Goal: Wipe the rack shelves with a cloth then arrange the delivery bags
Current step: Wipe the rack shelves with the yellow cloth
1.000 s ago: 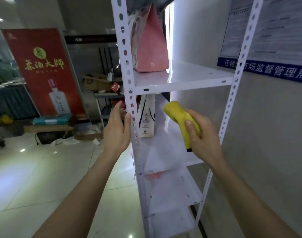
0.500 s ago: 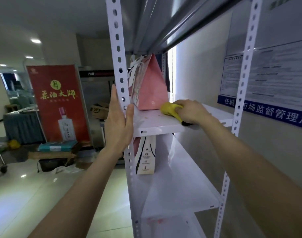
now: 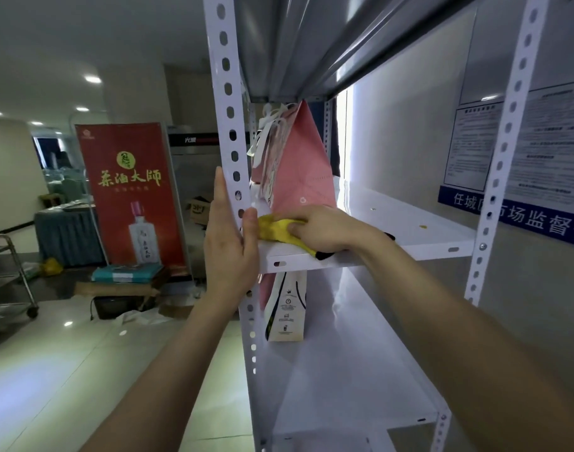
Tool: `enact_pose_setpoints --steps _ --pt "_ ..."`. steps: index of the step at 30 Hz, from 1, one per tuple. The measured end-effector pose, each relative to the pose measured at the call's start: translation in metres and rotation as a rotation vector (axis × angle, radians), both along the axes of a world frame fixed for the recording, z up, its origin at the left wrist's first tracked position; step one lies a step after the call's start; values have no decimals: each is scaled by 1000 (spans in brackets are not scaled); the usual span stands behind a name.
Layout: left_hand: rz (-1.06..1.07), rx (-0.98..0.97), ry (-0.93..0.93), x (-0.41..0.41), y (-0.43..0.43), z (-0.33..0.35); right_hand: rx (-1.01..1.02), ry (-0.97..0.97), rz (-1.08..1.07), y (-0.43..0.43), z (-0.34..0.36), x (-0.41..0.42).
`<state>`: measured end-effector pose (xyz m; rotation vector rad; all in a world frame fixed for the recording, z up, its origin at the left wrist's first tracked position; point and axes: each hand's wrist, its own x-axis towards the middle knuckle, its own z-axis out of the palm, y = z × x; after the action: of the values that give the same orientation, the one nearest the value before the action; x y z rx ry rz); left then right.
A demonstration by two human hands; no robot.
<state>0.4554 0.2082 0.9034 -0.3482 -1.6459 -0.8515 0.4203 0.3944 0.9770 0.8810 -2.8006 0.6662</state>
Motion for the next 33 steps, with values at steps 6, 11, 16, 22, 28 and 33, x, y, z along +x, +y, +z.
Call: enact_pose_setpoints --steps 6,11,16,22,28,33 --pt "-18 12 -30 5 -1 1 -22 -105 76 65 6 8" --pt "5 23 -20 -1 -1 -2 26 -73 -38 51 11 -18" --pt "49 16 -4 -5 -5 -1 24 -85 38 -21 15 -7" --pt "85 9 7 -3 -4 -5 -102 -55 124 7 -9 0" --pt "176 60 2 1 4 -2 -152 -76 -16 88 -5 4" --pt "602 -136 196 8 30 4 -146 -90 -264 151 -5 -16"
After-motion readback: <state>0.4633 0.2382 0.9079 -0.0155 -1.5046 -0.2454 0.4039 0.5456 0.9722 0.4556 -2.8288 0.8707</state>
